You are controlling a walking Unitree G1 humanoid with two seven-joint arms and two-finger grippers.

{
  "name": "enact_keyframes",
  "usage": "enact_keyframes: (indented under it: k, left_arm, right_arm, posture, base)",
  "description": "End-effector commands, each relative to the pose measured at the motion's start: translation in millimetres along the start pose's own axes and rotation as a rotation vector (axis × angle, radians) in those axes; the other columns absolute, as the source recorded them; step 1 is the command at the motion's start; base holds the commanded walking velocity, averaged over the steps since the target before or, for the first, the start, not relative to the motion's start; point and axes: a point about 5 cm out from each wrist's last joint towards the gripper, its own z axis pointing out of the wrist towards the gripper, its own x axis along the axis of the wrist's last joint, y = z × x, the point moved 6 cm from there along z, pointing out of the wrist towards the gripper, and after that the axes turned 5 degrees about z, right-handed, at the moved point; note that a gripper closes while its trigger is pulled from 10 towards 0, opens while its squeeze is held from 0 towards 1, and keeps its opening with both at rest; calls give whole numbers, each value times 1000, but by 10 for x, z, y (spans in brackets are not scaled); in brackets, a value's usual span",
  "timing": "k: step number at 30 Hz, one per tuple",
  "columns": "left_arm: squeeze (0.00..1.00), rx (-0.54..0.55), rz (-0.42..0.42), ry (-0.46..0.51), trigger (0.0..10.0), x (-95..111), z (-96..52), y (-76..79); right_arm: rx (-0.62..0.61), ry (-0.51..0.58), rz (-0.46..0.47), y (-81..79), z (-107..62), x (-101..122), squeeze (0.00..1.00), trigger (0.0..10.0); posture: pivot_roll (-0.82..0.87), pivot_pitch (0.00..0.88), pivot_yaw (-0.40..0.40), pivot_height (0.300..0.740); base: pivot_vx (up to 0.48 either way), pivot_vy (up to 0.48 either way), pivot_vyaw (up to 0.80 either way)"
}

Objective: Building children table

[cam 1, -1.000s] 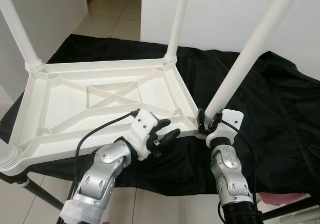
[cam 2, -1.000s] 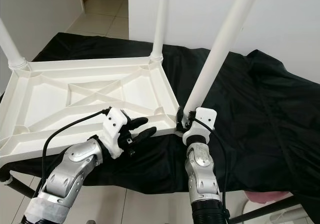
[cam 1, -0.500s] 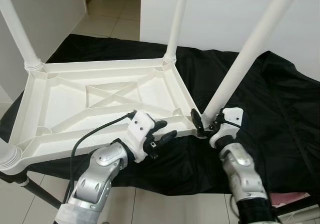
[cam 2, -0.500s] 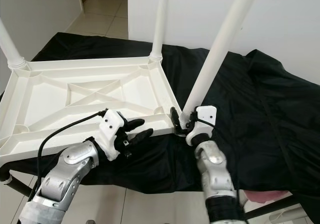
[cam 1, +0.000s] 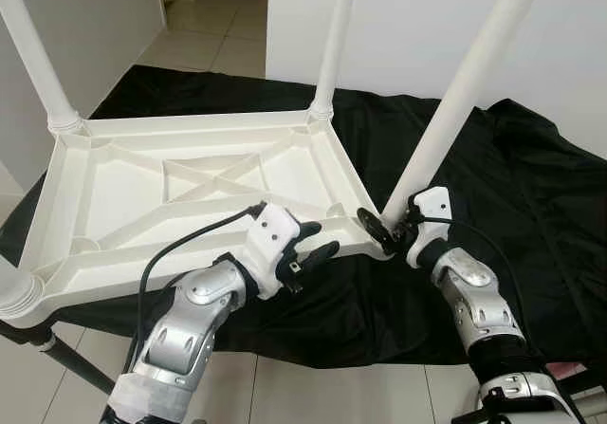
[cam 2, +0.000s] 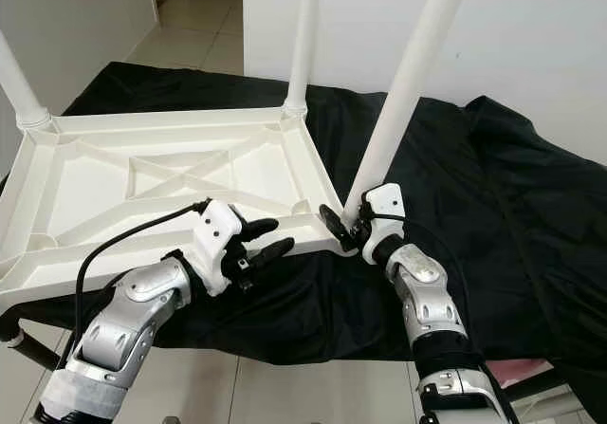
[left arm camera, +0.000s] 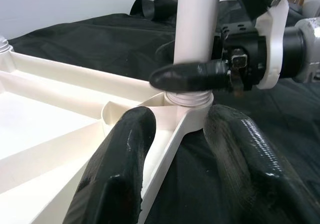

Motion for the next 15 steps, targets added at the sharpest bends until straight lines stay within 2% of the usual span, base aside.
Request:
enact_keyframes:
  k: [1,5,6,9,10,15]
  left_arm:
    - [0,58,-1,-9,10000,-21,12,-58]
    - [0,54,1,-6,10000,-20,37,-60]
    - [0,48,3,-3,10000,-11,58,-59]
    - [0,44,4,0,10000,-5,72,-57]
    - [0,41,4,2,10000,0,83,-59]
    - [0,33,5,5,10000,5,105,-56]
  right_arm:
    - [28,-7,17,-18,15,-12,0,0]
    - [17,0,7,37,8,3,0,0]
    - [2,-1,19,73,9,5,0,706]
    - [-8,-1,28,97,10,6,0,706]
    - [-14,0,29,102,12,9,0,10000]
    - [-34,15,32,96,13,17,0,10000]
  posture:
    - [56,0,-88,740]
    - [44,0,-79,740]
    - [38,0,-73,740]
    - [38,0,-73,740]
    - [31,0,-65,740]
    - [20,0,-60,740]
  base:
    - [0,0,0]
    - [0,0,0]
    - [0,0,0]
    - [0,0,0]
    - [0,0,0]
    - [0,0,0]
